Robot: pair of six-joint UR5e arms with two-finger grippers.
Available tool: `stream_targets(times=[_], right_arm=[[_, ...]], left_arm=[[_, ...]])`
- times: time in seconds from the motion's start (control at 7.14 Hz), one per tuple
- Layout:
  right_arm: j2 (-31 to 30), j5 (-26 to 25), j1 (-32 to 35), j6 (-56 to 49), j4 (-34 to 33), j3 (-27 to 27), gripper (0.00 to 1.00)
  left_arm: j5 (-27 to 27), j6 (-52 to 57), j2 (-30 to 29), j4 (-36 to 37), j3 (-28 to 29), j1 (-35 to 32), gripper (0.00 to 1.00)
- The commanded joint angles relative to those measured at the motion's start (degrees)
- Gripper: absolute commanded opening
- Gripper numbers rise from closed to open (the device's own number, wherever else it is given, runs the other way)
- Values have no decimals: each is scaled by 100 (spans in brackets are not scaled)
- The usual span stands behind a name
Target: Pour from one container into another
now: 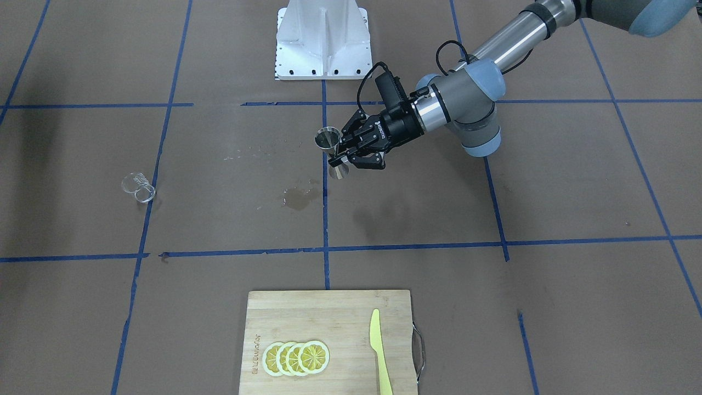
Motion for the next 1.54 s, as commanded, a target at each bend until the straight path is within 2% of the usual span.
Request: stream_targets(times=[0.0,0.28,0.84,1.12,1.26,1.4], right_arm=[[-173,-31,1,-32,9,-4,100],[-261,-41,1,-33,26,13,100],[-376,12,9,-41,26,-4,100],[-455,12,9,-50,18,31,100],[-481,12,9,-50,26,40,100],[-490,12,9,-50,26,40,100]], left_arm=[[0,-39,18,2,-15,-74,0],[0,-397,27,-7,-120,-241,0],[0,-1198,912,-24,-857,-741,0],[9,-1556,1605,-24,-1313,-1032,0],[157,-1846,1922,-59,-1577,-1068,0],[732,-2102,2221,-85,-1832,-1059,0]])
